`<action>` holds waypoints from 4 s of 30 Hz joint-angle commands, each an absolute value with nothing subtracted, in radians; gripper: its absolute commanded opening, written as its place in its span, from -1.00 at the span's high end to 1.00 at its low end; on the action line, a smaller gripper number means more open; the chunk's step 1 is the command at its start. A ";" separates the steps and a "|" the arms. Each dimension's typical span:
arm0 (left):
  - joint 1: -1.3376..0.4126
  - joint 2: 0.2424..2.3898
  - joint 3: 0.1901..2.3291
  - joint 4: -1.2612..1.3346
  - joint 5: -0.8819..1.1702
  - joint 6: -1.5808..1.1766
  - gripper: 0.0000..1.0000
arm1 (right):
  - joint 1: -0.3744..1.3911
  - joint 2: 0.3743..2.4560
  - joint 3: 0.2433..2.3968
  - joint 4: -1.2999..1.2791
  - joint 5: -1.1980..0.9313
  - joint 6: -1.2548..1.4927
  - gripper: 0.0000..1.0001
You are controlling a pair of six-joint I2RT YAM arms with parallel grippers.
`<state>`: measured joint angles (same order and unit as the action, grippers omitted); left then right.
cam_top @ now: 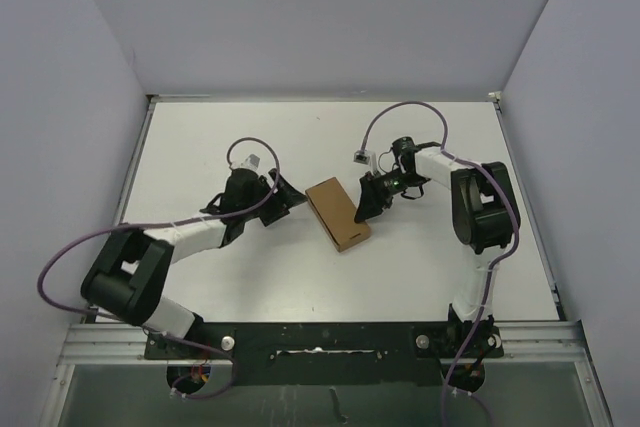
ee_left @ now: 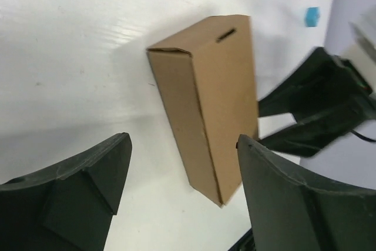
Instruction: Fold the paper box
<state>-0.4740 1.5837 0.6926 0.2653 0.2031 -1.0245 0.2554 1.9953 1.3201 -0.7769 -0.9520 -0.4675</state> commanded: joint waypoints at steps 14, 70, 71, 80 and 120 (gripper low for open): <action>-0.585 1.440 0.440 0.576 0.109 -1.047 -0.07 | 0.068 2.156 1.379 -0.859 -1.121 -0.415 0.37; -0.709 1.968 1.428 0.206 0.310 -0.703 0.31 | -0.098 1.723 1.246 -0.665 -0.861 -0.456 0.69; -0.709 1.926 1.403 0.218 0.299 -0.664 0.30 | -0.100 1.683 1.232 -0.652 -0.875 -0.474 0.66; -0.598 1.463 1.027 0.235 0.248 -0.467 -0.69 | -0.109 1.280 1.038 -0.421 -0.956 -0.656 -0.61; -0.629 1.808 0.953 0.130 0.181 -0.720 0.56 | 0.147 1.960 1.452 -0.802 -0.790 -0.730 0.90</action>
<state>-0.6693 1.7645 0.8722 0.1127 0.2390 -0.7616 0.1200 2.0785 1.5215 -0.7559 -0.7231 -0.7010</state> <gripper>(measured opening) 0.215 0.054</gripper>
